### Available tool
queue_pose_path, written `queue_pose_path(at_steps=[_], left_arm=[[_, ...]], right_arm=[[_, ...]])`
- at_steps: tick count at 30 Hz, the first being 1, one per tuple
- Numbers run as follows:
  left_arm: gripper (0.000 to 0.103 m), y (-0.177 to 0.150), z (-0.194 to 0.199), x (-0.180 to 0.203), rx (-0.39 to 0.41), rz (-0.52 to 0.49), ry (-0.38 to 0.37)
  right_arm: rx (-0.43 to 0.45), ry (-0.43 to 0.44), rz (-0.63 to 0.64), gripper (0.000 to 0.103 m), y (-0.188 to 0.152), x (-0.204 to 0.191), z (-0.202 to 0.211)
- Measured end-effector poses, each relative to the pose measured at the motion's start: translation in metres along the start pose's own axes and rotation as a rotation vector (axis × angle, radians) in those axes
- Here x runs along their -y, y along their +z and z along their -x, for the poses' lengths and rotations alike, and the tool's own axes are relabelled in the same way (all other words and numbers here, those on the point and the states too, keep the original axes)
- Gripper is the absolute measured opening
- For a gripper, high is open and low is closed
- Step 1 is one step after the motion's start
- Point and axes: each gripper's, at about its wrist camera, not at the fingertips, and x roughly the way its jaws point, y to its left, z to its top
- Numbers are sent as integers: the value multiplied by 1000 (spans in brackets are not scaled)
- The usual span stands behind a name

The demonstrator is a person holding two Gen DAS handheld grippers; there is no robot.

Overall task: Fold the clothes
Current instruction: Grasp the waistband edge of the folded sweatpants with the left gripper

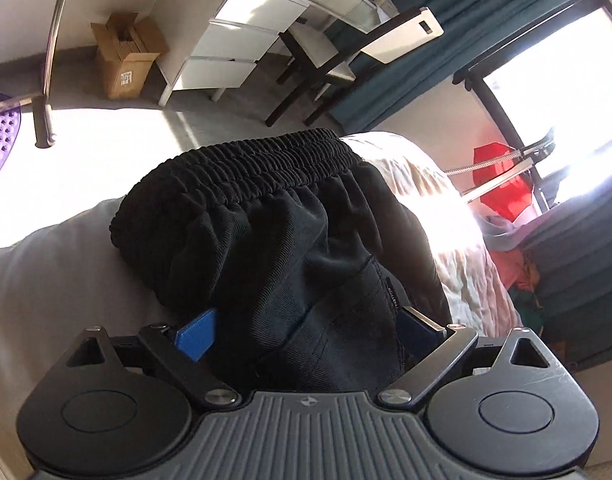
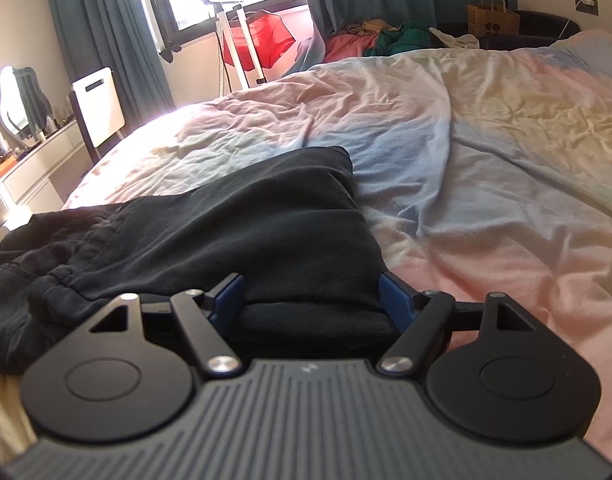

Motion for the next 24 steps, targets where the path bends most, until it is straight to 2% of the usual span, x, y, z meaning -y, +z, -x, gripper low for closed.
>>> queue_pose_path(at_steps=[4, 7, 9, 10, 12, 15, 17, 18, 19, 22, 24], left_arm=[[95, -10, 5, -4, -16, 10, -12], [95, -22, 19, -2, -13, -15, 17], [95, -24, 22, -10, -63, 74, 76], [95, -24, 22, -15, -83, 115, 75], [95, -19, 17, -26, -109, 173, 22], [94, -8, 2, -43, -79, 248, -7], [89, -1, -8, -52, -40, 269, -13], [81, 2, -12, -55, -21, 273, -6], [79, 5, -16, -57, -3, 277, 1], [69, 10, -24, -55, 31, 239, 67], [68, 11, -28, -51, 52, 210, 112]], right_arm=[[7, -10, 9, 77, -1, -3, -2], [11, -25, 23, 78, -1, -7, -4], [13, -36, 38, 78, -1, -10, -7], [12, -40, 47, 78, -1, -12, -8], [13, -48, 69, 78, -2, -15, -9], [14, -53, 81, 79, -2, -16, -10], [21, -52, 79, 79, -2, -16, -9], [29, -50, 79, 79, -2, -15, -8], [41, -47, 87, 78, -1, -17, -6], [76, -22, 135, 78, -2, -25, -1], [68, 4, 188, 77, -5, -35, -5]])
